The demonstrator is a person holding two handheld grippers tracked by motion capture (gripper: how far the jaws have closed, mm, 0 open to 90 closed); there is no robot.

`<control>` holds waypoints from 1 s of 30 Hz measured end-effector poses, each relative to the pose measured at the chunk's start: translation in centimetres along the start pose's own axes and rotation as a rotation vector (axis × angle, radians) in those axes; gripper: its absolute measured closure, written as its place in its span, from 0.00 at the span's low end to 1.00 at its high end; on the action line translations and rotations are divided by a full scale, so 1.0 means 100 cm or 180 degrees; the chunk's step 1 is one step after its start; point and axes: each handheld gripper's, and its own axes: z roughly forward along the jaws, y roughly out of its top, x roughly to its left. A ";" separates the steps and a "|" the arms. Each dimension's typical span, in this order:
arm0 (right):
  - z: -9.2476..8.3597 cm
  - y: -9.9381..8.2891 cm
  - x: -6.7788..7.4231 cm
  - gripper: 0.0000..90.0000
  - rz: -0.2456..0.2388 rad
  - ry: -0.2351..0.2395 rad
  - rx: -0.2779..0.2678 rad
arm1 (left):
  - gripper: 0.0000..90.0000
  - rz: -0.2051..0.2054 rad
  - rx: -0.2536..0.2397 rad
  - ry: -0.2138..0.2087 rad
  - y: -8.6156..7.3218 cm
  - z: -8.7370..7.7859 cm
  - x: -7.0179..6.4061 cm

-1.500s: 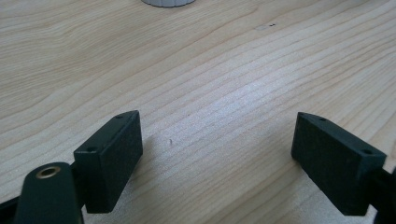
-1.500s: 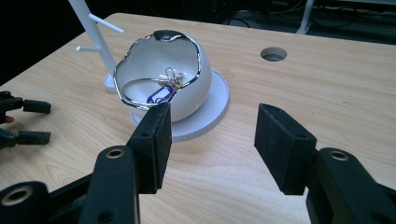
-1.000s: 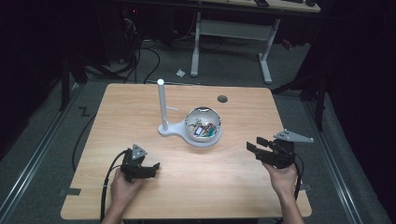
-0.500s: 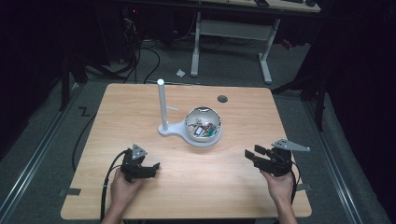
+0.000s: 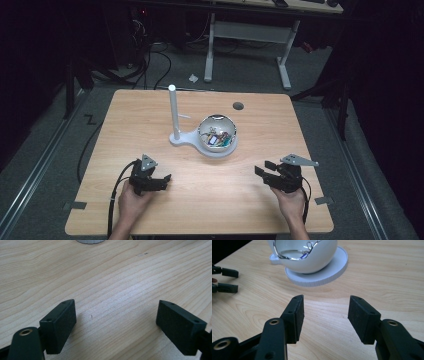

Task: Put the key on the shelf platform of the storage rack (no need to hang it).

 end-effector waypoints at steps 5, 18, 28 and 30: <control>0.008 -0.006 0.001 0.53 -0.0022 -0.0018 0.0040 | 0.19 0.0010 -0.0004 0.0001 0.000 0.000 0.000; 0.028 -0.017 0.005 0.52 -0.0094 -0.0116 0.0199 | 0.19 0.0000 -0.0001 0.0000 0.000 0.000 0.000; 0.039 -0.025 0.006 0.52 -0.0130 -0.0184 0.0248 | 0.19 0.0006 -0.0003 0.0003 0.000 0.000 0.000; 0.042 -0.027 0.006 0.52 -0.0153 -0.0219 0.0275 | 0.19 0.0000 0.0000 0.0001 0.000 0.000 0.000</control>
